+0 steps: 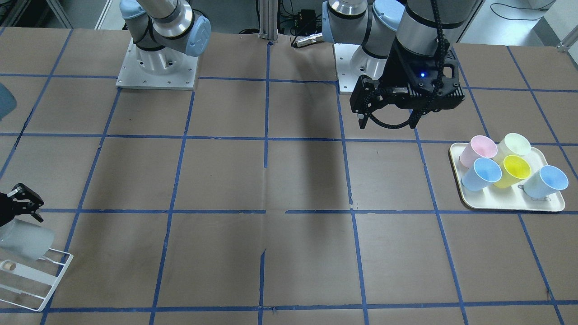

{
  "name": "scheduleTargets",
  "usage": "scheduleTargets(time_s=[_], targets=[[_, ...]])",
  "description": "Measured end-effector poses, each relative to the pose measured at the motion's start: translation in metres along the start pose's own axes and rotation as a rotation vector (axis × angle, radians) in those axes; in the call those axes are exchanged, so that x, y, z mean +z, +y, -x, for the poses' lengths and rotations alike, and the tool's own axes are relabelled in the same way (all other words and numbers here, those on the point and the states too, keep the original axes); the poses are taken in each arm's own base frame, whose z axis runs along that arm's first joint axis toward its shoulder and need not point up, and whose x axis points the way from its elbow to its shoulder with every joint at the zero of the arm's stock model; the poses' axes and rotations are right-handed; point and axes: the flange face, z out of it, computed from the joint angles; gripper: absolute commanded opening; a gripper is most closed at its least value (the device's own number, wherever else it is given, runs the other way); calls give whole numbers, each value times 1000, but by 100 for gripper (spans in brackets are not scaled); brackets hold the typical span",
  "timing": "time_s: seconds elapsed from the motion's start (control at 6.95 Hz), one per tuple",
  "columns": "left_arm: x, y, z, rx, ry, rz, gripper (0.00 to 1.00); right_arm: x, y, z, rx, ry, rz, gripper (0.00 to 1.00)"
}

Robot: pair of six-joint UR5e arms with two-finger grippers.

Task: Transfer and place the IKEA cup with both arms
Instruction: 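Lower the right gripper around the cup's base and close on it, then lift the cup off the rack with the right gripper and pull it out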

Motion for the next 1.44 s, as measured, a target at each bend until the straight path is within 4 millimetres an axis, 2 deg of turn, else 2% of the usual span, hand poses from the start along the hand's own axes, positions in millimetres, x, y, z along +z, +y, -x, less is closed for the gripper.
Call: scheduleTargets(time_s=[0.14, 0.29, 0.58, 0.86, 1.44], targets=[[0, 0, 1, -2, 1, -1, 100, 1, 0, 0, 0, -2, 3, 60], [0, -1, 2, -4, 3, -1, 100, 1, 1, 0, 1, -1, 6, 50], [0, -1, 2, -3, 4, 0, 100, 1, 1, 0, 2, -1, 10, 39], [0, -1, 3, -4, 4, 1, 100, -1, 1, -1, 2, -1, 14, 19], [0, -1, 3, -4, 5, 1, 100, -22, -1, -8, -1, 7, 48, 17]])
